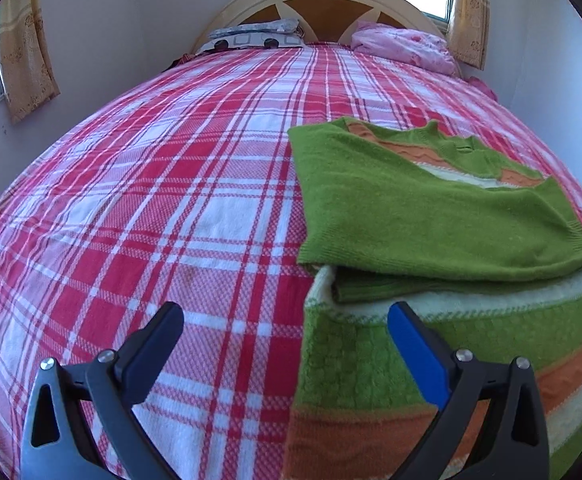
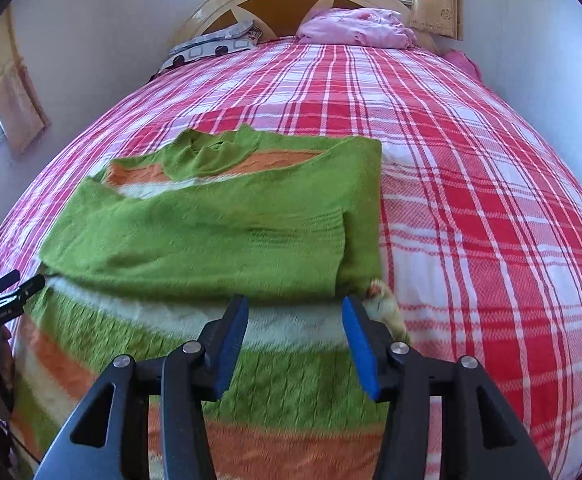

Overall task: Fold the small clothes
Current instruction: 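Lay the folded hem flat on the sweater and open the right gripper, then move the left gripper to the ribbed hem end of the folded sweater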

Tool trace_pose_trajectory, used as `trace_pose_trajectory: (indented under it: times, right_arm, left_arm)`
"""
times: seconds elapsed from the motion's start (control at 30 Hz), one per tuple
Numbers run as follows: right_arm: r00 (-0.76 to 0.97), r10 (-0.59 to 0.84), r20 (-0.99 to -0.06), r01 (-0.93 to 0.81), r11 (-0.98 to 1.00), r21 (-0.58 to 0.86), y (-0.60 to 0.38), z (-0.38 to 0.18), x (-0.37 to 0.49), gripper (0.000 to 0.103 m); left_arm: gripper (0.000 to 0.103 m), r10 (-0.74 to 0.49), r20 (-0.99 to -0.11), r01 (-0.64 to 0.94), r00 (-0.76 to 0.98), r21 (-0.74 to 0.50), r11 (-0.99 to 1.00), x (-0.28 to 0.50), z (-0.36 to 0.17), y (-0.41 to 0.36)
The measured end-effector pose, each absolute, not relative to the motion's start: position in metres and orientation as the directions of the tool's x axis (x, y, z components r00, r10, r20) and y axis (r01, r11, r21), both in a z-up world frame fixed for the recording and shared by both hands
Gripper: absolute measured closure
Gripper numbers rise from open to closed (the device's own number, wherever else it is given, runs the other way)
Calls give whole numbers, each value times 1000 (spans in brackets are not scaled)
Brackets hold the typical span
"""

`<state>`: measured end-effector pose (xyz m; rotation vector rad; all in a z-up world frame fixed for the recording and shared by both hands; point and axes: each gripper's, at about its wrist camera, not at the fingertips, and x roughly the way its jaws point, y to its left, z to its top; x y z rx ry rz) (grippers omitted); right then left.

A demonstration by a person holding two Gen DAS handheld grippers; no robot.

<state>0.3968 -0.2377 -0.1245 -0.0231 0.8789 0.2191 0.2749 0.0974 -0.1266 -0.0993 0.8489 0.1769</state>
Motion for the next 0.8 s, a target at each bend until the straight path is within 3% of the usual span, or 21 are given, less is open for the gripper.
trace_pose_trajectory:
  times: [0.8]
  right_arm:
    - [610,212,-764,-274,961,49,-227,-132,279,51]
  left_arm:
    - [0,-21,-721,-17,693,-46,999,160,-90,67]
